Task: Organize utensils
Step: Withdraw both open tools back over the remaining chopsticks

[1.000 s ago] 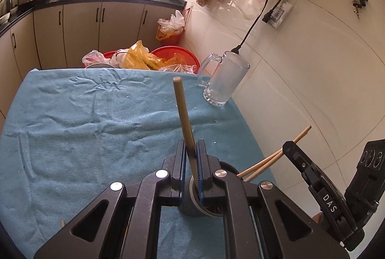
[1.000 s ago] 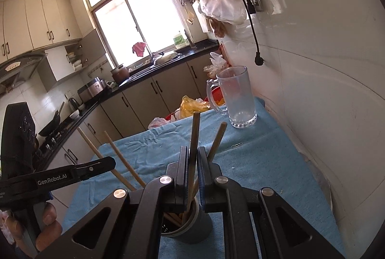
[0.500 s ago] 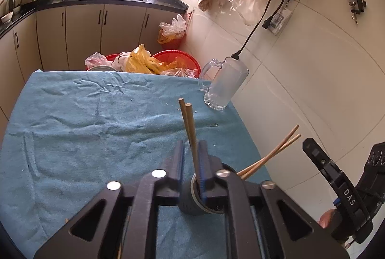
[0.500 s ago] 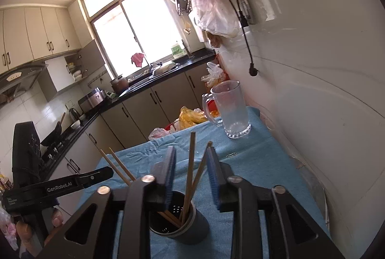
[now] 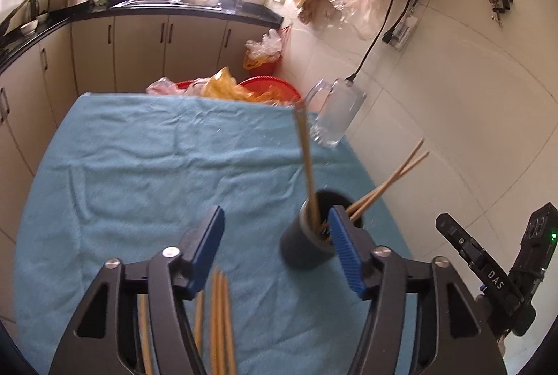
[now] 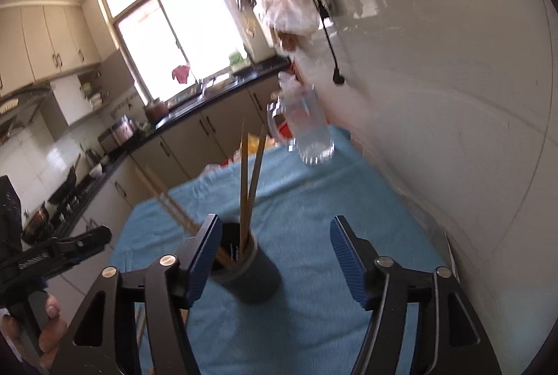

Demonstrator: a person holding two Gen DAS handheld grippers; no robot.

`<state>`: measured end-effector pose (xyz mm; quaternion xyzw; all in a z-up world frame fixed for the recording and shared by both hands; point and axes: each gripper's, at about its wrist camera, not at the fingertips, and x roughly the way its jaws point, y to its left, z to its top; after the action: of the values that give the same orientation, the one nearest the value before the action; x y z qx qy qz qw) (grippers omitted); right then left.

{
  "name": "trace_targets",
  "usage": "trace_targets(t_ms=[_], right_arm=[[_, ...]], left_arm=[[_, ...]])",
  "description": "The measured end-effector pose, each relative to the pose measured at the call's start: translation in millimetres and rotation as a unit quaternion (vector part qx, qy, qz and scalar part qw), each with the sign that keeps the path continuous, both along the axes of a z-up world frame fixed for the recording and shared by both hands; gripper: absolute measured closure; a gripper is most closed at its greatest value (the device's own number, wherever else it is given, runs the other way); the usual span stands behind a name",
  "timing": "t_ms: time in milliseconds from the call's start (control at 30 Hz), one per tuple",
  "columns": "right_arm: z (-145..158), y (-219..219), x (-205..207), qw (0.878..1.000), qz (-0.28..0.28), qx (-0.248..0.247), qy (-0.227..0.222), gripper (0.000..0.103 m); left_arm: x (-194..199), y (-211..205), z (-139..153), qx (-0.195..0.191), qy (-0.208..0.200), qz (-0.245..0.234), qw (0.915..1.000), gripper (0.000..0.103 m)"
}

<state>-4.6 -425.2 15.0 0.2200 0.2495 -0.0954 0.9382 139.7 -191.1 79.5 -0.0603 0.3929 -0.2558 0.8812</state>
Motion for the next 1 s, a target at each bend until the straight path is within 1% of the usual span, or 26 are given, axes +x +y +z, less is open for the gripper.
trace_targets(t_ms=[133,167,267,500,667,800,900,933,1000], right_arm=[[-22,21,-6,0.999,0.018,0.002,0.030,0.027],[-26,26,-5,0.999,0.024,0.005,0.036,0.027],[-44,45,-2,0.997,0.049,0.010,0.062,0.027],[-73,93,10,0.990,0.100,0.022,0.102,0.027],[-85,123,15,0.983,0.136,0.015,0.121,0.027],[-95,144,18,0.978,0.156,0.015,0.137,0.027],[-100,154,21,0.975,0.166,0.017,0.144,0.030],[-101,157,21,0.975,0.170,0.016,0.146,0.038],[-104,164,23,0.972,0.180,0.016,0.152,0.049]], left_arm=[[-17,27,-19,0.017,0.009,0.014,0.9997,0.037],[-22,34,-24,0.021,0.012,0.018,0.9995,0.036],[-36,63,-42,0.030,0.024,0.034,0.9987,0.035],[-52,128,-80,0.024,0.064,0.079,0.9945,0.035],[-57,154,-107,0.023,0.094,0.095,0.9908,0.035],[-61,159,-121,0.030,0.102,0.095,0.9898,0.035],[-64,155,-124,0.036,0.100,0.087,0.9905,0.035],[-65,153,-125,0.040,0.097,0.084,0.9909,0.035],[-63,149,-126,0.046,0.095,0.078,0.9914,0.035]])
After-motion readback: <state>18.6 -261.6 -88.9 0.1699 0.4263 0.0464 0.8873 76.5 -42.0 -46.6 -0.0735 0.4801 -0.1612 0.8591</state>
